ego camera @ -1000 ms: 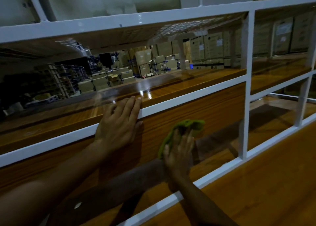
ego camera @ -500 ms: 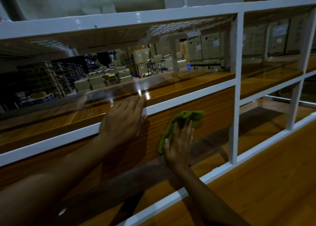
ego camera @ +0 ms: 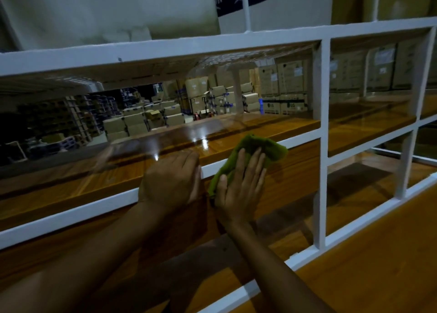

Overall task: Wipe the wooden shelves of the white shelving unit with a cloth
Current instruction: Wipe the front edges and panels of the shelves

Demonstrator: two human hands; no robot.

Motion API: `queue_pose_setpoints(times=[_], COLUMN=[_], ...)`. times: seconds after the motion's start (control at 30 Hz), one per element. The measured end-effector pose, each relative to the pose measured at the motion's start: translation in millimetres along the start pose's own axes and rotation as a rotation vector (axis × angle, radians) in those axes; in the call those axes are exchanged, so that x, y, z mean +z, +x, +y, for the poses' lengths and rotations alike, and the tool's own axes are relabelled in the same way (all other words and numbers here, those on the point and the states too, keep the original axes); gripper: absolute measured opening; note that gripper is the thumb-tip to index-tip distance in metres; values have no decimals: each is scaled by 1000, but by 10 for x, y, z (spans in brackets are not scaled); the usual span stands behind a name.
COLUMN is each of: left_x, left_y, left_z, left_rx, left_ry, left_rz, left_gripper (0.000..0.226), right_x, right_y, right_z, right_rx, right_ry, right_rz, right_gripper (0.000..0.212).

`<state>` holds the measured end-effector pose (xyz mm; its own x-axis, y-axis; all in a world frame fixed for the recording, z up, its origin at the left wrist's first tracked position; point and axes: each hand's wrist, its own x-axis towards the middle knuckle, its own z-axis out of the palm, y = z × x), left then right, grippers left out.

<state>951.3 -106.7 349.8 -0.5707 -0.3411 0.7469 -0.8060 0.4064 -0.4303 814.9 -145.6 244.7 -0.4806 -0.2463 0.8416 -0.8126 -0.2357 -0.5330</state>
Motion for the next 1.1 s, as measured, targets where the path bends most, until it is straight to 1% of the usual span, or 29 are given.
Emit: queue_pose_setpoints(times=[0.1,0.13,0.17,0.27,0.3,0.33,0.4,0.43,0.5,0.57,0.6,0.67,0.73,0.77,0.87,0.93,1.0,1.1], left_x=[-17,-23,-29,-76,-94,-103,-85,-62,17,84,99,118,100,106,180,212,236,271], left_y=[68,101,138,289,338,371,392,394,422,472,508,585,674,714,803,810,796,848], left_z=[12,8,5,28,38,48,71,89,113,149,167,168,171,174,206,277,372,541], left_rx=[-32,-51,-76,-121,-120,-126,-134,-127,-94,-52,-28,-8,-16,-20,-61,-93,-94,-1], left_ry=[-71,-91,-106,-141,-145,-141,-126,-121,-118,-128,-142,-207,-275,-309,-385,-339,-263,-196], left_rz=[-44,-66,-81,-64,-47,-39,-56,-78,-121,-166,-197,-290,-397,-420,-399,-314,-249,-239], left_gripper=[31,31,32,39,39,39,38,38,41,45,47,56,71,74,61,56,57,47], right_x=[-6,3,12,2,-30,-70,-181,-241,-398,-512,-538,-519,-447,-406,-400,-433,-465,-477], right_y=[379,477,526,558,605,681,895,1018,1317,1665,1810,1942,1856,1754,1464,1420,1429,1459], right_z=[-159,-201,-226,-206,-159,-98,37,105,215,361,420,438,331,264,144,269,521,860], right_rx=[193,183,94,-394,-516,-600,-659,-630,-452,-279,-211,-149,-177,-237,-470,-511,-442,-224], right_ry=[89,84,60,60,91,115,105,72,-26,-179,-246,-323,-342,-314,-87,51,111,83], right_rz=[86,89,72,-10,-27,-66,-211,-309,-519,-699,-776,-837,-825,-781,-620,-590,-515,-337], right_gripper=[61,59,57,41,37,36,40,44,50,49,48,46,45,46,49,46,44,47])
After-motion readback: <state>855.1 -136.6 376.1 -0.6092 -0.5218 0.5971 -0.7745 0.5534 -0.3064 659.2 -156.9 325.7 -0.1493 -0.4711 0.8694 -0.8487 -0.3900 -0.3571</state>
